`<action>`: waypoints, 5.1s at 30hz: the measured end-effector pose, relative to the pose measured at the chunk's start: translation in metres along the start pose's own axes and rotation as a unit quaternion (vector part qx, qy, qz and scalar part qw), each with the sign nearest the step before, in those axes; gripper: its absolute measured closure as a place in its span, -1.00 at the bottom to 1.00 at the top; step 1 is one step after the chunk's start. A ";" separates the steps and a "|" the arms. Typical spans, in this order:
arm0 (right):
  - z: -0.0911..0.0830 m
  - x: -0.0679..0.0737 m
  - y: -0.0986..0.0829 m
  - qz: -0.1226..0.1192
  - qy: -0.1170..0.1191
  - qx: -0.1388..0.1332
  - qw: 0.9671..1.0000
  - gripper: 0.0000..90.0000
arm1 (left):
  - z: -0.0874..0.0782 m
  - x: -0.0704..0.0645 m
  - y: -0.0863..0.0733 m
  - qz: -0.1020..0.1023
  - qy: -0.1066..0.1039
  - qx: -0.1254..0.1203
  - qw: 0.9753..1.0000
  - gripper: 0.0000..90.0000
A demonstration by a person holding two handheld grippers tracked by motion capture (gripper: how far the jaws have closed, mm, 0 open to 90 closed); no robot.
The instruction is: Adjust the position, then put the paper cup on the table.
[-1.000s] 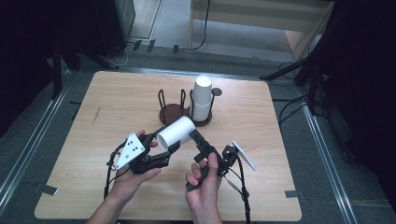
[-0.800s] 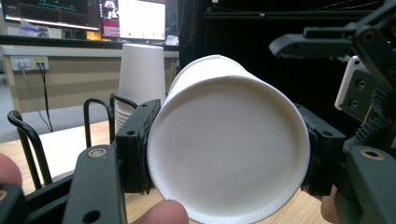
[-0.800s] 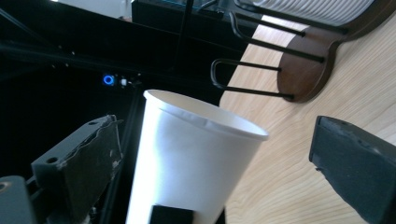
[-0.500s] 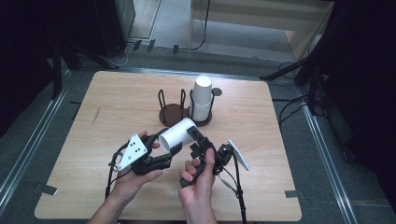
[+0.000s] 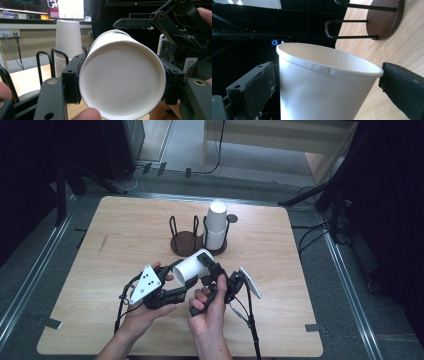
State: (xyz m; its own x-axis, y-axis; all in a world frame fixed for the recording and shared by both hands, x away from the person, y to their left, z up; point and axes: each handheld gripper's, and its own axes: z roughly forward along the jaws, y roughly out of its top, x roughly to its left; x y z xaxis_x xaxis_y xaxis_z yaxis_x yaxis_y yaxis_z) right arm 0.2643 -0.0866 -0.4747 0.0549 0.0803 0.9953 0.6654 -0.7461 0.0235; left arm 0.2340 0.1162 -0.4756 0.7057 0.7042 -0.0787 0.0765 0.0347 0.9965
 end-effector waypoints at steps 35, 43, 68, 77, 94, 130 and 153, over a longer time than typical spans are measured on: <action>-0.001 0.001 0.003 -0.017 0.039 -0.023 0.999 -0.32 | -0.005 0.011 0.015 -0.065 0.010 0.046 0.997 -0.86; -0.004 0.002 0.009 -0.096 0.022 -0.062 0.993 -0.31 | -0.009 0.013 0.017 -0.068 0.002 0.045 0.997 -0.87; -0.014 0.028 0.022 -0.395 -0.053 -0.136 0.907 -0.32 | -0.016 0.028 0.017 -0.082 0.017 0.056 0.995 -0.87; -0.015 0.027 0.027 -0.444 -0.080 -0.141 0.881 -0.34 | -0.019 0.033 0.016 -0.084 0.025 0.058 0.994 -0.87; -0.014 0.027 0.033 -0.532 -0.092 -0.171 0.824 -0.34 | -0.026 0.042 0.013 -0.085 0.043 0.053 0.994 -0.87; 0.001 0.010 0.070 -0.606 -0.122 -0.205 0.759 -0.33 | -0.071 0.069 -0.004 -0.094 0.124 0.059 0.986 -0.87; 0.008 -0.014 0.124 -0.610 -0.168 -0.209 0.745 -0.32 | -0.119 0.094 -0.037 -0.101 0.189 0.082 0.973 -0.87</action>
State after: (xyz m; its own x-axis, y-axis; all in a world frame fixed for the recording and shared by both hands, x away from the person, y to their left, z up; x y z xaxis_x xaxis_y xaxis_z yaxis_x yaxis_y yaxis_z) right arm 0.3524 -0.1749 -0.4866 -0.1716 0.9765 0.1302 0.0864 -0.1168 0.9894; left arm 0.2141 0.2658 -0.5164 0.3574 0.9062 -0.2260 0.3211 0.1080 0.9409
